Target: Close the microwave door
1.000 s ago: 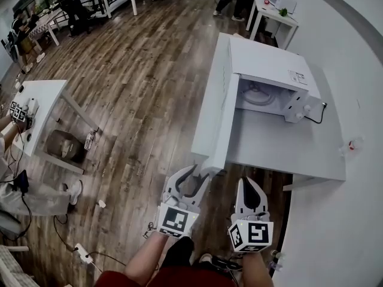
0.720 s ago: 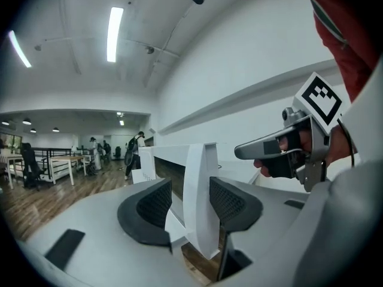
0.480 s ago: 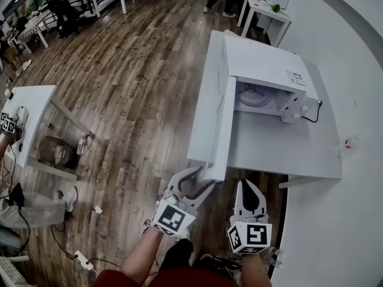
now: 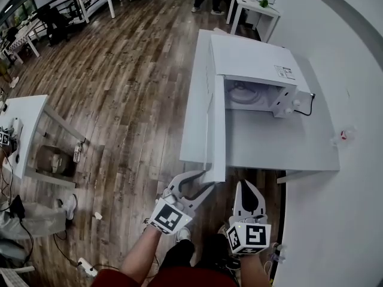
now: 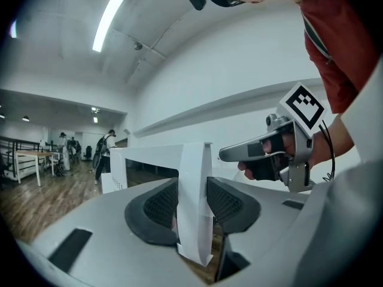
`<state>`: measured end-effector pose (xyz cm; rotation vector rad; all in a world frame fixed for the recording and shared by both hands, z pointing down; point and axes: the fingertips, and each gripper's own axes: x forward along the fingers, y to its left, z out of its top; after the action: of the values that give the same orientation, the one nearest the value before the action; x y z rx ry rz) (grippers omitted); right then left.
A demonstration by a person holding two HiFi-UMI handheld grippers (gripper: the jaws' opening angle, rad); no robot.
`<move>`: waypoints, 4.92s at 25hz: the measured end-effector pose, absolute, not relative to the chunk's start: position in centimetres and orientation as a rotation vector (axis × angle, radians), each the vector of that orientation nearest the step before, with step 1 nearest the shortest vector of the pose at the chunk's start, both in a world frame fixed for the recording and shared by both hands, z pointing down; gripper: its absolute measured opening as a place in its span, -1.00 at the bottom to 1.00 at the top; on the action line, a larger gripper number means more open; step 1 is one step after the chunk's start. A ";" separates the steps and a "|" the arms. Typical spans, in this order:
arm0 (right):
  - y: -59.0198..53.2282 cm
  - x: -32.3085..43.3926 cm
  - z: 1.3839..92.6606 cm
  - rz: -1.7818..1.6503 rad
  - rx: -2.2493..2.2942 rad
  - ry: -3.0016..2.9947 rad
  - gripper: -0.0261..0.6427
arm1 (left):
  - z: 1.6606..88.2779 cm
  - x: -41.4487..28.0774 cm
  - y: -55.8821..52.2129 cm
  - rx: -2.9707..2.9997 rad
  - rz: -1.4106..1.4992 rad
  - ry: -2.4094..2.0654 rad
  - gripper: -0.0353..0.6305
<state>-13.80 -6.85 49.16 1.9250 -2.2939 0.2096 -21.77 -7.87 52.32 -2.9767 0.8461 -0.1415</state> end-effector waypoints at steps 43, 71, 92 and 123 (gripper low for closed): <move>-10.7 9.5 46.1 0.165 1.857 -2.438 -0.84 | 52.3 -0.8 -12.0 -2.867 -0.230 1.248 -0.43; -18.1 18.4 46.4 0.140 1.800 -2.485 -0.83 | 51.9 8.0 -19.6 -2.705 -0.189 1.593 -0.43; -29.5 22.8 49.0 0.179 1.812 -2.410 -0.83 | 50.5 13.8 -30.4 -2.628 -0.038 1.621 -0.44; -37.8 24.2 49.8 0.176 1.775 -2.416 -0.83 | 50.9 15.2 -37.7 -2.544 -0.115 1.633 -0.44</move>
<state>24.24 -37.81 49.76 1.7750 -2.4157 0.1757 15.24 -37.74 50.87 -2.5438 1.6334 -0.1153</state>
